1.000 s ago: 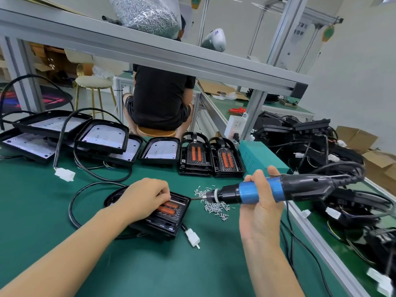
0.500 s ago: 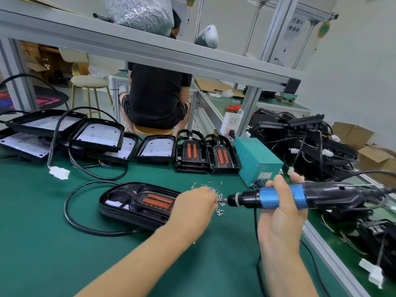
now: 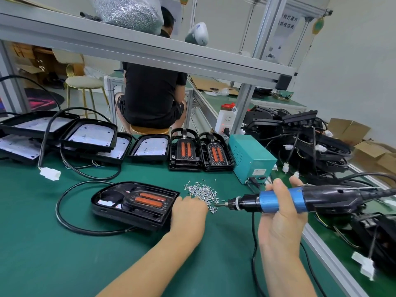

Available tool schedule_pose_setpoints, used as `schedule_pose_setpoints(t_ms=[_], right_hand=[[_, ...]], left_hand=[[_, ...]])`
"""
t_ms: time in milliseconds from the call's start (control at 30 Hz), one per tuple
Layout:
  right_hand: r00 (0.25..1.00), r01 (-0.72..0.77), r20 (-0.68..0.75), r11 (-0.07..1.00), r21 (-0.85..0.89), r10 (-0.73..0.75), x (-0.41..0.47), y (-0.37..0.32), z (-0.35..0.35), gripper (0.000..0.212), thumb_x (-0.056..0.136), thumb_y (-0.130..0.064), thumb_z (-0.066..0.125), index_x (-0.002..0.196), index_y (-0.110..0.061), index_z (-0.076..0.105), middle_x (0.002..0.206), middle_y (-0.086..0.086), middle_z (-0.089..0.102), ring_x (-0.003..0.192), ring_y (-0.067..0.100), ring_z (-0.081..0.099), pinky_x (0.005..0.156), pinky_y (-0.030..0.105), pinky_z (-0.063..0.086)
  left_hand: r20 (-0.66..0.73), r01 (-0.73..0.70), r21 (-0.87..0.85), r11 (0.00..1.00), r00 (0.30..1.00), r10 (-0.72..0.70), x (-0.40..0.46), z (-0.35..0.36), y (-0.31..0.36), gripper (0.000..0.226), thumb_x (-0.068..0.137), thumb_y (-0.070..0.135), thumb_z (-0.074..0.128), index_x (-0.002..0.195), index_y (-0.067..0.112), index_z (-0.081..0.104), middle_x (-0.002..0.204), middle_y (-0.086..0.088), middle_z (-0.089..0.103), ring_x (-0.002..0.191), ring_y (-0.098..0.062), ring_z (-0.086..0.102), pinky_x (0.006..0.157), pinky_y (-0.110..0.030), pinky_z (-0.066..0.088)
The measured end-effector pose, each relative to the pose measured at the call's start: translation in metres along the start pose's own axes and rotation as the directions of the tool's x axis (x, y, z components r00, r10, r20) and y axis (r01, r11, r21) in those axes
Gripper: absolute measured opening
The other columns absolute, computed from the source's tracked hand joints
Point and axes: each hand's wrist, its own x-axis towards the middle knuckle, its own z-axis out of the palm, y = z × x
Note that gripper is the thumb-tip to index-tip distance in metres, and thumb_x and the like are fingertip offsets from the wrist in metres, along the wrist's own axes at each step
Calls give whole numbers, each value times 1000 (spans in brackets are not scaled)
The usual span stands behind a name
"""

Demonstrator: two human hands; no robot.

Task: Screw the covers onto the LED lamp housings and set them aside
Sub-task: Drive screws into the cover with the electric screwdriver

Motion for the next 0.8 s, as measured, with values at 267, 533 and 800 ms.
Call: schedule_pose_setpoints(t_ms=[267, 533, 800], right_hand=[[1000, -19, 13, 998, 57, 18, 0, -7, 0, 27, 89, -2, 62, 100, -26, 57, 79, -9, 60, 71, 9, 60, 74, 22, 52], [993, -77, 102, 980, 185, 59, -1, -16, 12, 29, 90, 1, 59, 97, -27, 55, 75, -9, 59, 70, 9, 58, 78, 24, 52], [958, -242, 222, 924, 295, 180, -23, -10, 43, 27, 78, -6, 66, 95, -26, 57, 77, -7, 55, 67, 9, 59, 74, 23, 53]], left_hand=[[-4, -21, -116, 993, 1000, 20, -7, -9, 3, 21, 86, -5, 48, 95, 12, 57, 108, -7, 58, 99, -26, 56, 71, -30, 35], [-128, -25, -856, 516, 978, -164, -19, -46, -47, 17, 85, 8, 60, 73, 19, 64, 66, 6, 65, 59, -9, 61, 59, -20, 47], [37, 51, -997, 60, 978, -207, -43, -47, -96, 14, 82, -9, 62, 78, 3, 68, 68, -12, 70, 56, -12, 63, 53, -18, 52]])
